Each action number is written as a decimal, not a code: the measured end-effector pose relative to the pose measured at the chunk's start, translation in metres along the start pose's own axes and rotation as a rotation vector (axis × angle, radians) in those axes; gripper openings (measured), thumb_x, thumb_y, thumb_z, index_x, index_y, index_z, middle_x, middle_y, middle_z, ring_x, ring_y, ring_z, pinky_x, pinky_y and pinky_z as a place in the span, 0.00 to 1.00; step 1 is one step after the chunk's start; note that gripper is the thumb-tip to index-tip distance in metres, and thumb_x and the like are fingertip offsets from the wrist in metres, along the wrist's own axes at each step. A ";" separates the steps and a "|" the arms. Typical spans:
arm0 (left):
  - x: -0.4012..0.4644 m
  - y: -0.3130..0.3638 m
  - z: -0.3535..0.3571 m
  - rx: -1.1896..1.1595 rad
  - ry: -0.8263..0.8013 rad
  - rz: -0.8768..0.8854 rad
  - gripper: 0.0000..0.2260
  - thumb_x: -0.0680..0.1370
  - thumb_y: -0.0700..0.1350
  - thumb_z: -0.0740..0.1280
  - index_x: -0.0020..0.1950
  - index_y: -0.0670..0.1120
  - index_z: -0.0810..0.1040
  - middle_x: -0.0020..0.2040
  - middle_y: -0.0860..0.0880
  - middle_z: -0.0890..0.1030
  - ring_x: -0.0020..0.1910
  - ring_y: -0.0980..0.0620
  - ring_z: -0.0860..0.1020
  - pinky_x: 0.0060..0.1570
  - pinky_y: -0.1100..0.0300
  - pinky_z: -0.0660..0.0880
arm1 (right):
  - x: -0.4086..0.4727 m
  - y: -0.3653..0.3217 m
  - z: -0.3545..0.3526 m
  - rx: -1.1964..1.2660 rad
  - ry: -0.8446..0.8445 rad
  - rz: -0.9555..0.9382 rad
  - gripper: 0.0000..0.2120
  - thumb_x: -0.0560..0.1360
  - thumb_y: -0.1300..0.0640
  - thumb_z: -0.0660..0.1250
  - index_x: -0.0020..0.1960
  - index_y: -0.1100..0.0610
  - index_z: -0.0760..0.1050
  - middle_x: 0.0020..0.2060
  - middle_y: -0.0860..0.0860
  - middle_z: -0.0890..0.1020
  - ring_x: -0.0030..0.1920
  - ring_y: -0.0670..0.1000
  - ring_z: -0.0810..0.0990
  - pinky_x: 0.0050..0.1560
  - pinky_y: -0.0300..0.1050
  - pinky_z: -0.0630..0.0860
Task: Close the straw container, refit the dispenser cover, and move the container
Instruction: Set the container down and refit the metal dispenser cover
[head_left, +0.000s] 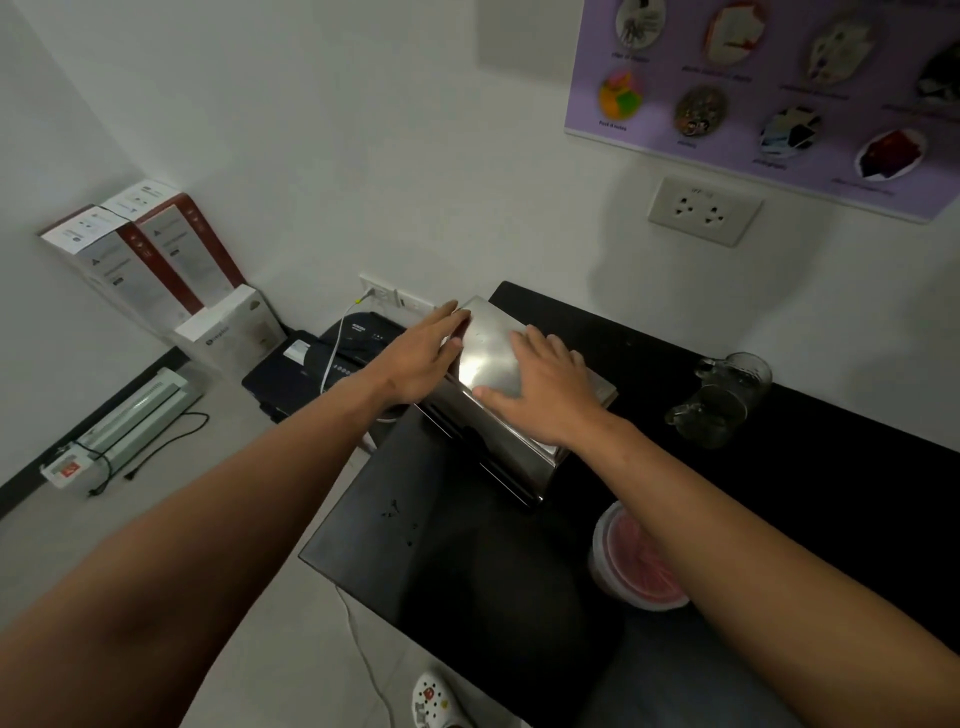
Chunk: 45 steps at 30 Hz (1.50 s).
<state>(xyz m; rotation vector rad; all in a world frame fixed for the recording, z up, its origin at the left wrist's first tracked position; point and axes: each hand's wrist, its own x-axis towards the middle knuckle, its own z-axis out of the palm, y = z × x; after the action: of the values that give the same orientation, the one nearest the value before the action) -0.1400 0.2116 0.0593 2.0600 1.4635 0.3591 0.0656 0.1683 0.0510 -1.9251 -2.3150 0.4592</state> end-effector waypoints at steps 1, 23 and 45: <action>0.002 -0.001 -0.001 0.002 -0.011 0.005 0.25 0.89 0.46 0.57 0.86 0.44 0.58 0.87 0.44 0.54 0.86 0.46 0.53 0.83 0.53 0.51 | 0.002 -0.001 0.001 -0.029 0.006 0.007 0.46 0.74 0.25 0.58 0.81 0.54 0.56 0.81 0.56 0.60 0.78 0.62 0.61 0.74 0.65 0.60; 0.010 -0.027 0.007 -0.146 -0.005 0.044 0.27 0.88 0.47 0.60 0.86 0.46 0.57 0.86 0.41 0.57 0.86 0.47 0.52 0.84 0.47 0.52 | -0.035 0.016 -0.003 0.135 0.075 0.033 0.41 0.77 0.36 0.66 0.83 0.49 0.54 0.85 0.56 0.52 0.83 0.64 0.47 0.80 0.65 0.49; 0.010 -0.067 0.017 -0.401 -0.031 -0.042 0.29 0.80 0.63 0.68 0.76 0.51 0.71 0.60 0.56 0.83 0.56 0.59 0.82 0.43 0.72 0.78 | -0.081 0.018 0.042 0.913 0.144 0.484 0.55 0.78 0.44 0.72 0.83 0.50 0.30 0.85 0.52 0.50 0.83 0.56 0.55 0.79 0.49 0.57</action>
<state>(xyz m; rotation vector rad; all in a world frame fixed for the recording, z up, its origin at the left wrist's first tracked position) -0.1787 0.2307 0.0051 1.7053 1.2913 0.5519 0.0875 0.0851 0.0151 -1.8590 -1.1570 1.1202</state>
